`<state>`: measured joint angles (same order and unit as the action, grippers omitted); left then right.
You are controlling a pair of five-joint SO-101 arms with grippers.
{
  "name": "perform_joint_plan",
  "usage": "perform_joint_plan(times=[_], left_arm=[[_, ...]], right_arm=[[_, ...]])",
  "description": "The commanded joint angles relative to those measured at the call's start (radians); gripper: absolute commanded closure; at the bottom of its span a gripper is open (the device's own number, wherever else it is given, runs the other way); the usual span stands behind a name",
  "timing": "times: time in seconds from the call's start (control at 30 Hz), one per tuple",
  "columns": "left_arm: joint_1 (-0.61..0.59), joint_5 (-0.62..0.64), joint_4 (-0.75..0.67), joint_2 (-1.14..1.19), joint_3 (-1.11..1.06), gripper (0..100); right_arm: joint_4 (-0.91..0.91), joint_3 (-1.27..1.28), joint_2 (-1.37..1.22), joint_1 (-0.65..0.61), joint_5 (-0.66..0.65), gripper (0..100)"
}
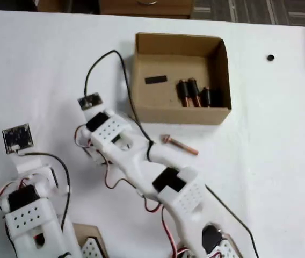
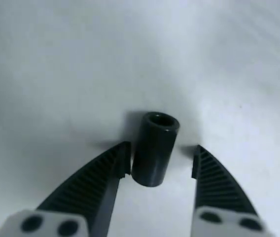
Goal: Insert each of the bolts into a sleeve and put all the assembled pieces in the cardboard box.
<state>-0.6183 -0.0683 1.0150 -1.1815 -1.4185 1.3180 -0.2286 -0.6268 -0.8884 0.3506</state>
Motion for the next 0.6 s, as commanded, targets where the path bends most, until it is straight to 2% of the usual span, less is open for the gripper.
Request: perform_joint_plan(times=[0.0, 0.1, 0.23, 0.57], left_arm=[[-0.008, -0.005, -0.012, -0.011, 0.005, 98], [-0.008, -0.005, -0.012, -0.011, 0.005, 98], [-0.008, -0.005, -0.011, -0.011, 0.005, 98], [-0.005, 0.000, -0.009, -0.011, 0.005, 98]], right_arm=[[-0.030, -0.008, -0.010, -0.001, 0.005, 80.5], [-0.035, -0.008, -0.013, -0.001, 0.003, 83.2], [-0.036, -0.008, -0.015, -0.002, 0.005, 97.7], [-0.028, -0.008, -0.002, 0.002, 0.003, 97.8]])
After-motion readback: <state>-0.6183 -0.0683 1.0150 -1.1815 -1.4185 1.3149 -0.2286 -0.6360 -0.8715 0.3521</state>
